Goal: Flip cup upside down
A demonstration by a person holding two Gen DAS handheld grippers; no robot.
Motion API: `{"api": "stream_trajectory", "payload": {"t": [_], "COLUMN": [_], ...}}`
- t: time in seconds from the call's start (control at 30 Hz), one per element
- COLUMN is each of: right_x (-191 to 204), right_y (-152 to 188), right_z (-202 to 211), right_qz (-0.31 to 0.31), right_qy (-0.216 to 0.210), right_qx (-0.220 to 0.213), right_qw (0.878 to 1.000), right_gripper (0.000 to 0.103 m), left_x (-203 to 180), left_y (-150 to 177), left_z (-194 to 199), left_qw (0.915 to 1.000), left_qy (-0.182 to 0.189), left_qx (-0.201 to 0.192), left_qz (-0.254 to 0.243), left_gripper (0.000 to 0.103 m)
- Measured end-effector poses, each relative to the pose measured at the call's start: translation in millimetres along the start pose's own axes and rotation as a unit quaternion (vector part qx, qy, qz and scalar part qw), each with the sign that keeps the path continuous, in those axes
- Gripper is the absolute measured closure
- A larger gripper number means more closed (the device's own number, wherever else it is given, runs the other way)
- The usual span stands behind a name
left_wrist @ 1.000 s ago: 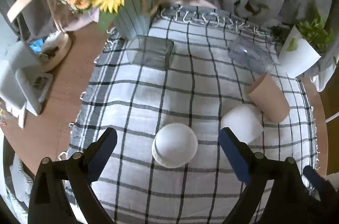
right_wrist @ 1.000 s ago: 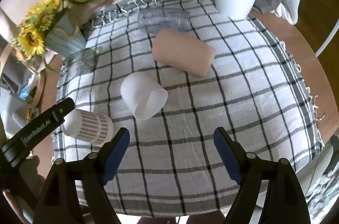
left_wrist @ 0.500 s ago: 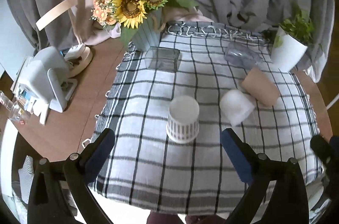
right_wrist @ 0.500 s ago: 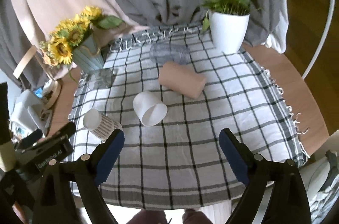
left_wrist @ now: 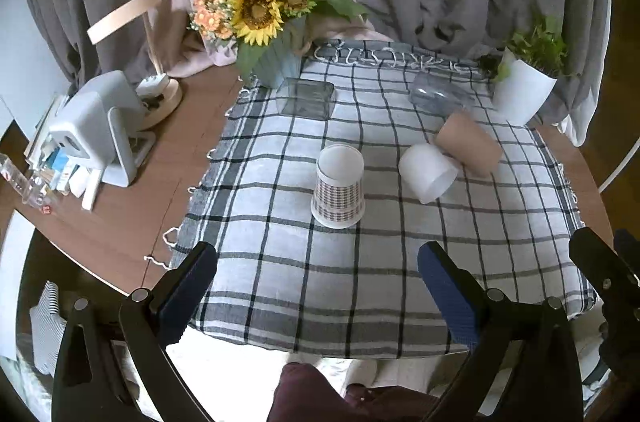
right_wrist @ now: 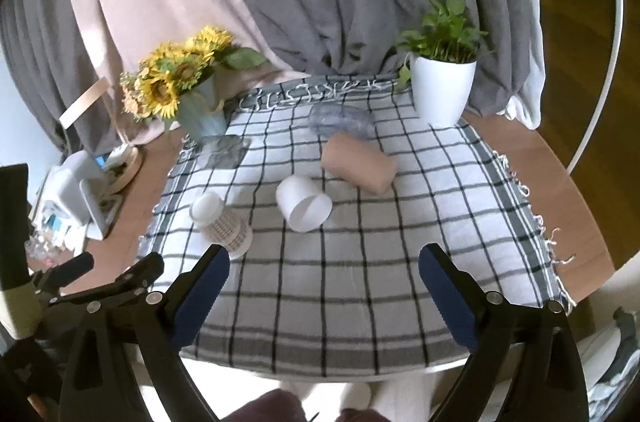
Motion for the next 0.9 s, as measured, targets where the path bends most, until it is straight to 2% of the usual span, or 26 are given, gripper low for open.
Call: {"api": "stream_trajectory", "payload": {"t": [0.43,0.9], "right_x": [-10,-9], "right_y": [2,1], "right_z": [16,22], "right_qz": [-0.006,-0.004], "right_qy": [0.012,0.011], "right_qx": [-0.02,-0.028], "right_qw": [1.0,1.0], "right_gripper": [0.004,0.003], "left_x": [-4,2], "left_y": [0,1], "left_z": [21,26], "left_qw": [0.9995,0.9993], "left_qy": [-0.009,-0.014], "left_qx": [-0.03,-0.035], "left_qz": [0.0,0.008], "left_gripper": [0.001,0.0]}}
Point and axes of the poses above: each gripper's, at about its wrist camera, not at the fingertips, and z roughly against the way its jaws point, x to its left, y to its underside, the point moved 7 cm from there along -z, roughly the way its jaws point, and after that the axes turned 4 degrees about x, right-handed, at the moved point
